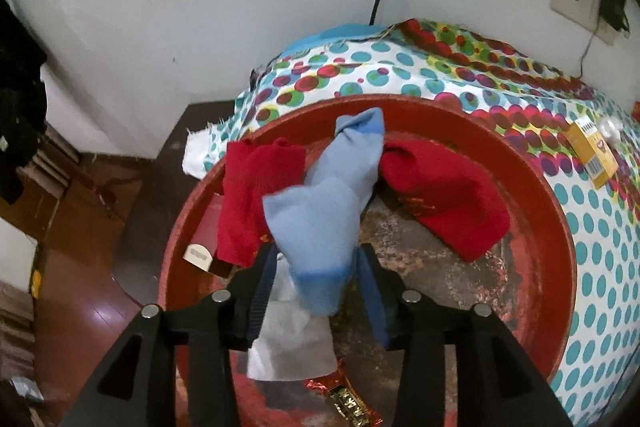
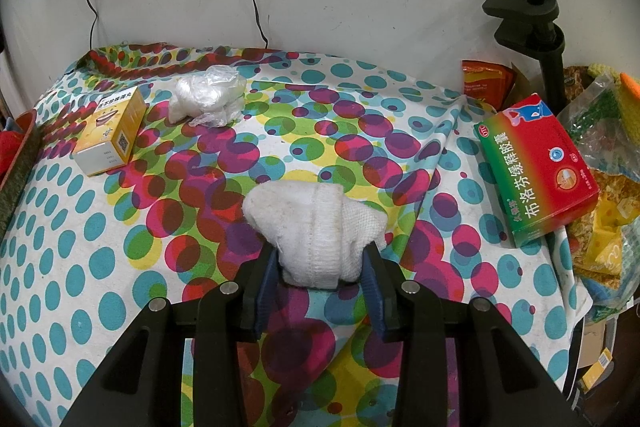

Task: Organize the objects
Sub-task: 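Carry the blue sock onto the tray and open left while right holds the white sock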

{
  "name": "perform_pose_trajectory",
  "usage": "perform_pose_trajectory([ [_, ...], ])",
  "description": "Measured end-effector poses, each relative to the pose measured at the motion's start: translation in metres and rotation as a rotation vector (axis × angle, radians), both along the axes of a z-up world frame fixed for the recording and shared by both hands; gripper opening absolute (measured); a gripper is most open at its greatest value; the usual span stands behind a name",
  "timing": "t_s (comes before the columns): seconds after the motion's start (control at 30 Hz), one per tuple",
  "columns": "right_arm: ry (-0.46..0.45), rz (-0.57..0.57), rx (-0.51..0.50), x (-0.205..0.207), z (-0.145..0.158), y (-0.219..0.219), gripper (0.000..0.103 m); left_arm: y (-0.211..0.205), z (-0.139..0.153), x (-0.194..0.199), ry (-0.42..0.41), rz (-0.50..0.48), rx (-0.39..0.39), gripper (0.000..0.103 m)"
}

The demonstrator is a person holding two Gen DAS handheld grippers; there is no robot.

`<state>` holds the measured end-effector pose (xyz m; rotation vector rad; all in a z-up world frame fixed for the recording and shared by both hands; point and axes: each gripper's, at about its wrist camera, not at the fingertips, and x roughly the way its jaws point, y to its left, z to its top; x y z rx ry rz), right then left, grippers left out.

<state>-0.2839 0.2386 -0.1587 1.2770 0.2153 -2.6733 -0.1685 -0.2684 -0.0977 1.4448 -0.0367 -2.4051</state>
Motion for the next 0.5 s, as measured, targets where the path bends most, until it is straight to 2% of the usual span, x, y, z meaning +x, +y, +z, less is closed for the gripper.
perform_pose_trajectory([
  [0.13, 0.000, 0.000, 0.000, 0.000, 0.000, 0.000, 0.036, 0.006, 0.007, 0.006, 0.025, -0.012, -0.014, 0.046],
  [0.27, 0.000, 0.000, 0.002, 0.000, 0.000, 0.001, 0.036, 0.015, 0.013, 0.014, 0.041, -0.034, 0.018, 0.048],
  [0.5, 0.000, 0.001, -0.002, -0.001, 0.000, 0.001, 0.037, 0.038, 0.017, 0.027, 0.065, -0.068, 0.031, 0.049],
])
